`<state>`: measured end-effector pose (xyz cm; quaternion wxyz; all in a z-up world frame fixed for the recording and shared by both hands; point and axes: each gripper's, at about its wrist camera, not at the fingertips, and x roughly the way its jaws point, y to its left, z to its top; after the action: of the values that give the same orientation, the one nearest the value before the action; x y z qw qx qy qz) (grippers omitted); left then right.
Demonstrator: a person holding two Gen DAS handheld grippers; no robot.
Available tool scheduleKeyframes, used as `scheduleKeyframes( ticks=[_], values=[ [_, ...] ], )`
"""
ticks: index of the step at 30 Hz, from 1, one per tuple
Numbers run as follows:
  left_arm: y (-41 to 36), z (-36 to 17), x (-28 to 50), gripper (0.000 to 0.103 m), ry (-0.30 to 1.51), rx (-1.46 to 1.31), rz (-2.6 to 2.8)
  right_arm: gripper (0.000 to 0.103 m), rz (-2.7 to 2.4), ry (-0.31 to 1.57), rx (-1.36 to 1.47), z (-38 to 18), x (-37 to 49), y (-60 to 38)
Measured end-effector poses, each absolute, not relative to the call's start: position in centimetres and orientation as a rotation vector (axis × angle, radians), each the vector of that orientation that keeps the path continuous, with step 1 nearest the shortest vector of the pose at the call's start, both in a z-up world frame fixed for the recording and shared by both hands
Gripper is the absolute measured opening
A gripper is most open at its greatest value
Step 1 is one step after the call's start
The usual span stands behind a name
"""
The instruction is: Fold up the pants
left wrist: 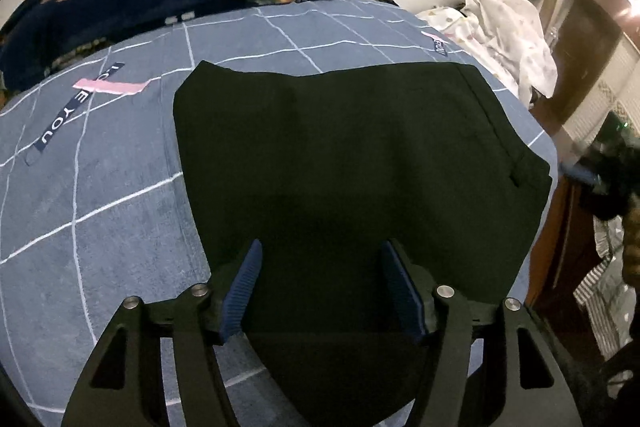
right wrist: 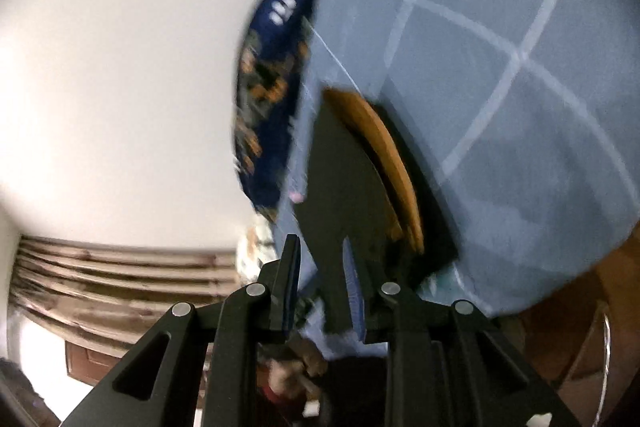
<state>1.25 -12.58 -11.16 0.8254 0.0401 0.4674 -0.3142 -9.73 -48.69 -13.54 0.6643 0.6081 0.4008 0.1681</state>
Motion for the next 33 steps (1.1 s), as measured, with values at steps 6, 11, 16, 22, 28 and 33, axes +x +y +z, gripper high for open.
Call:
scheduleKeyframes(
  ticks=[6,11,16,22,28,33],
  values=[
    [-12.6,-11.0,1.4,0.069,0.99,0.076,-0.67,0.023,0.328,0.969,1.436,-16.2,-9.8,-48.6],
    [-12.5,-11.2,1.4,0.073,0.986,0.08,-0.674,0.025,0.334,0.945,1.467,-16.4,-9.5,-48.9],
    [-12.3,-11.2,1.4,0.074,0.987,0.073,-0.676,0.014,0.302,0.959,1.356,-15.7,-7.6,-48.4],
    [-12.0,-10.8,1.2,0.075,1.009,0.062,-0.663,0.01,0.317,0.882,1.234,-11.9,-8.7,-47.9],
    [-12.3,-11.2,0.5,0.077,1.014,0.115,-0.664,0.009,0.266,0.959,1.295,-14.5,-10.8,-48.1],
    [-12.1,-11.3,0.4,0.078,1.012,0.103,-0.664,0.008,0.243,1.006,1.416,-17.9,-11.1,-48.6]
  ],
)
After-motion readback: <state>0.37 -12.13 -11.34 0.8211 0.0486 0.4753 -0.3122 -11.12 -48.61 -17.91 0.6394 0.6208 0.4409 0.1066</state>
